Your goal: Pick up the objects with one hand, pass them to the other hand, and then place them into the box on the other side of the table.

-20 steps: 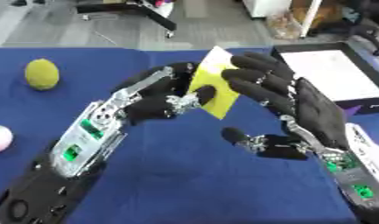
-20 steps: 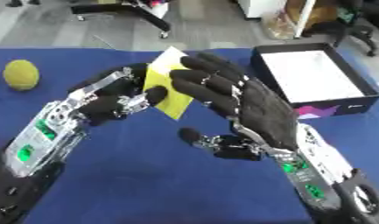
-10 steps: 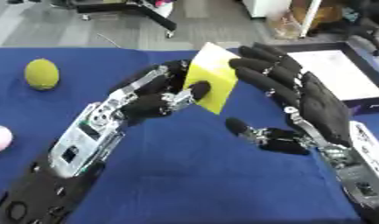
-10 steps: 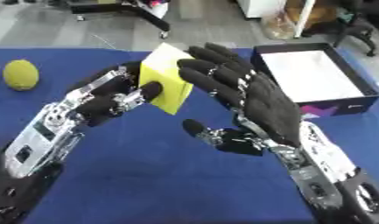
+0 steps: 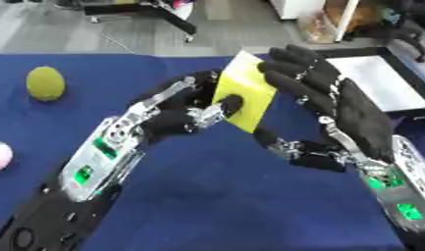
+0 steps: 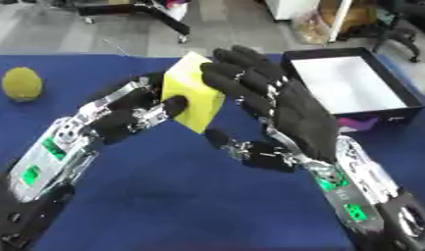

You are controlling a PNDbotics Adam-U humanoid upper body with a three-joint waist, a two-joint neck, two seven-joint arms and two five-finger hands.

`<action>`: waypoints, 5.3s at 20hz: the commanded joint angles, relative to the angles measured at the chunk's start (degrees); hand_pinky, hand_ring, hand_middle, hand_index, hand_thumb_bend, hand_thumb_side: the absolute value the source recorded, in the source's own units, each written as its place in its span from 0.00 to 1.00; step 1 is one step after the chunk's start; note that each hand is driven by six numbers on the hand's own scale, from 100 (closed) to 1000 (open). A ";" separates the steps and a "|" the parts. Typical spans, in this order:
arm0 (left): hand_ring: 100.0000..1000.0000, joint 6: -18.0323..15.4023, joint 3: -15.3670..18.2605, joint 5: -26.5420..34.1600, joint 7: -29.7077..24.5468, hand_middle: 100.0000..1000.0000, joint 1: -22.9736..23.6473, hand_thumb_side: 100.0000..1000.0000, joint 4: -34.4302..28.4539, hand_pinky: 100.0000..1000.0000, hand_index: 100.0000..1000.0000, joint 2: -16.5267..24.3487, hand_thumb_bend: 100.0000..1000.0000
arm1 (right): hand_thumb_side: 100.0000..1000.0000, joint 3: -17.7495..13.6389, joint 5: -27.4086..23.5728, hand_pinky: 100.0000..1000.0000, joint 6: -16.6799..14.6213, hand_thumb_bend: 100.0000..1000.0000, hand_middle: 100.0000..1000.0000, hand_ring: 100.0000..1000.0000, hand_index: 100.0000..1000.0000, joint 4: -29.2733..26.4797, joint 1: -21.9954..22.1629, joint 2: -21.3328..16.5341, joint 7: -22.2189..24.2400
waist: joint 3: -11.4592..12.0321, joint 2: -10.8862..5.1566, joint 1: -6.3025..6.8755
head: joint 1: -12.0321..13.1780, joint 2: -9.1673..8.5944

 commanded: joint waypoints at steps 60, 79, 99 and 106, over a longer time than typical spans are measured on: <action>0.73 -12.39 21.53 -3.89 9.60 0.75 10.48 0.77 3.42 0.73 0.82 7.31 0.60 | 0.26 -13.88 -15.99 0.75 18.56 0.00 0.22 0.66 0.66 4.47 16.37 -16.63 -19.23 | 0.06 0.23 -0.47 | -3.56 -2.48; 0.72 -11.66 20.13 -6.78 18.02 0.73 16.00 0.75 -9.46 0.73 0.82 3.60 0.55 | 0.23 -19.59 -33.99 0.73 33.51 0.00 0.30 0.71 0.74 33.65 3.81 -22.09 -4.86 | 5.58 0.42 -0.60 | -7.66 -3.33; 0.71 -12.21 19.97 -6.61 17.84 0.73 16.63 0.72 -8.87 0.73 0.82 3.14 0.50 | 0.71 -16.01 -49.35 0.91 16.34 0.00 0.74 0.93 1.00 45.66 2.13 -27.41 1.05 | 5.60 0.39 -0.81 | -8.54 -3.25; 0.71 -12.47 20.00 -6.57 17.77 0.73 16.80 0.72 -8.83 0.73 0.82 3.01 0.49 | 0.57 -16.64 -46.03 0.93 15.53 0.00 0.77 0.95 1.00 44.57 2.04 -27.43 5.05 | 5.70 0.34 -0.93 | -8.54 -3.26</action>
